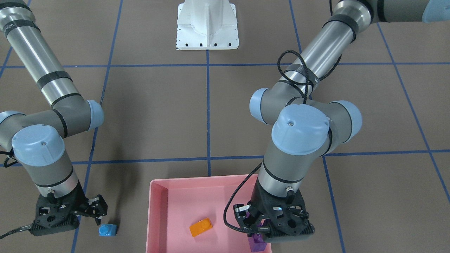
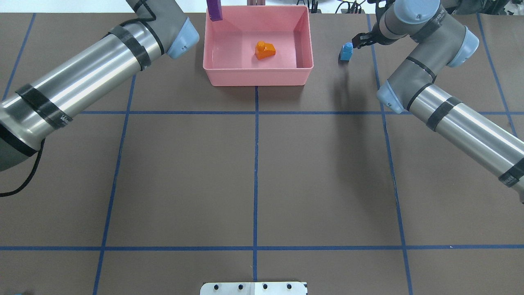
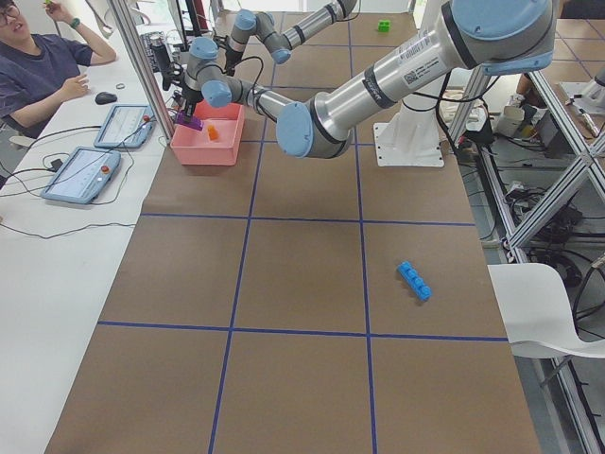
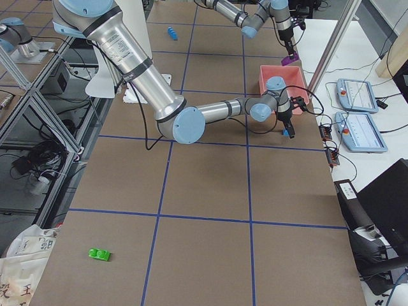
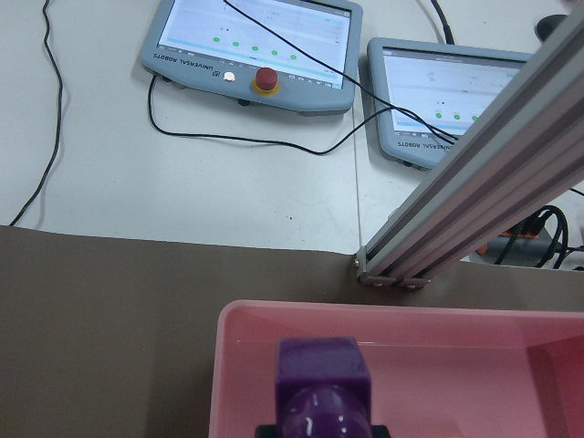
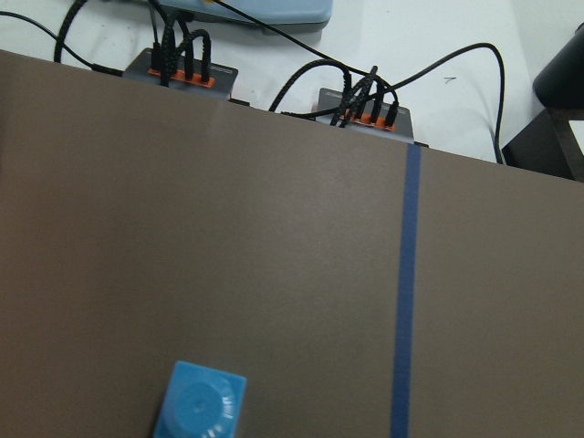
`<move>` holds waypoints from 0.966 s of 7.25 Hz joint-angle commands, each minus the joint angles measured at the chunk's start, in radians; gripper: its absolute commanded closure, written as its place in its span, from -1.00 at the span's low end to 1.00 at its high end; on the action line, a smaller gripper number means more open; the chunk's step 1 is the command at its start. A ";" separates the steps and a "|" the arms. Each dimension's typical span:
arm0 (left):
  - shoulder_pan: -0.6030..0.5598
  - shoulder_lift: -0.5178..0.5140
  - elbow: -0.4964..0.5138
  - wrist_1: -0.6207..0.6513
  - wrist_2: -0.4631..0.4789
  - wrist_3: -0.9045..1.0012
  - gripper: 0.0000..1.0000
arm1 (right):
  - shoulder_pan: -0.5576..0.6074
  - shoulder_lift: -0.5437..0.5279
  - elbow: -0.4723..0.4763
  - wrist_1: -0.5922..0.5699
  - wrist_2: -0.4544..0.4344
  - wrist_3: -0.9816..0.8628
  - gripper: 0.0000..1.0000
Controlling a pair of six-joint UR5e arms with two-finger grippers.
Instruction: Put all blocks into box
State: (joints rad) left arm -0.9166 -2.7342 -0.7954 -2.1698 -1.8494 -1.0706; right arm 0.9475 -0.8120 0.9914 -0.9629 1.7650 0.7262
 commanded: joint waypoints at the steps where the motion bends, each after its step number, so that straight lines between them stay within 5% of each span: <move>1: 0.034 -0.004 0.019 -0.008 0.042 -0.014 1.00 | -0.038 0.078 -0.100 0.060 -0.010 0.054 -0.98; 3: 0.056 -0.004 0.019 -0.008 0.058 -0.071 1.00 | -0.042 0.082 -0.145 0.075 -0.053 0.056 -0.98; 5: 0.056 -0.007 0.018 -0.008 0.059 -0.072 -0.99 | -0.053 0.092 -0.183 0.073 -0.074 0.056 -0.96; 6: 0.054 -0.013 0.016 -0.008 0.059 -0.072 -1.00 | -0.056 0.096 -0.194 0.073 -0.090 0.056 -0.81; 7: 0.050 -0.012 0.002 -0.002 0.059 -0.072 -1.00 | -0.055 0.108 -0.195 0.073 -0.093 0.056 -0.25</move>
State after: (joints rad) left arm -0.8629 -2.7445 -0.7819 -2.1768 -1.7903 -1.1422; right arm 0.8941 -0.7155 0.8048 -0.8896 1.6824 0.7823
